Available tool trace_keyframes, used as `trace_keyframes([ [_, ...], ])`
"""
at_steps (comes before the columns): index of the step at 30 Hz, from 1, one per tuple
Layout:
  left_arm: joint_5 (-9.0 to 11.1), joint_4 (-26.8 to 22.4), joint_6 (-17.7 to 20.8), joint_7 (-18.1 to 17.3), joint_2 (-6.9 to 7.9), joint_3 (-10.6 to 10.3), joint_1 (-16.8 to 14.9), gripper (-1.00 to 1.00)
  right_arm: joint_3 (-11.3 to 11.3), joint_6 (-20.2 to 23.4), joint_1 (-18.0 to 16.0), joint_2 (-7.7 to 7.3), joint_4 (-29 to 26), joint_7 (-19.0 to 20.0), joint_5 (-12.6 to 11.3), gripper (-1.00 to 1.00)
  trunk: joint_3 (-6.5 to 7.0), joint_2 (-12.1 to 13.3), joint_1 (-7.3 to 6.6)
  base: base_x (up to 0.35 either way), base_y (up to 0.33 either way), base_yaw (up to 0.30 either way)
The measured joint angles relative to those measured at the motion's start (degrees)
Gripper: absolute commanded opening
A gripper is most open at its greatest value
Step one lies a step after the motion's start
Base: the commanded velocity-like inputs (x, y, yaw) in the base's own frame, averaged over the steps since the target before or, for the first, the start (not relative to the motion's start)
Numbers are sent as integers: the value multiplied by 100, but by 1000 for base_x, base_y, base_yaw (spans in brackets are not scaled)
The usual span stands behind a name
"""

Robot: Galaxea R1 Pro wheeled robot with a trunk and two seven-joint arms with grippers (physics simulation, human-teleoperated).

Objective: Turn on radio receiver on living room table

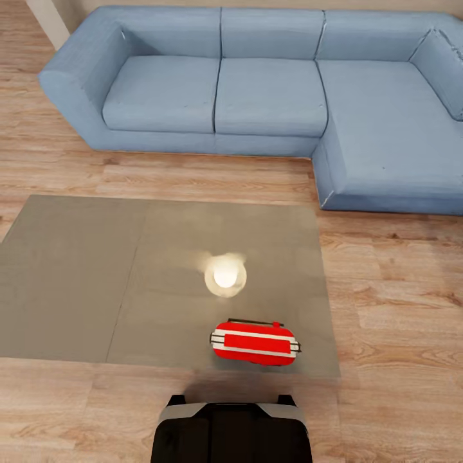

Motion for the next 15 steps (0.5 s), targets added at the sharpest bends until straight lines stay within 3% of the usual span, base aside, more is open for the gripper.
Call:
trace_keyframes([
  [15, 0, 0, -1, 0, -1, 0, 0, 100, 5, -9, 0, -10, 0, 12, 11, 100, -119, 0, 0, -3, 0, 0],
])
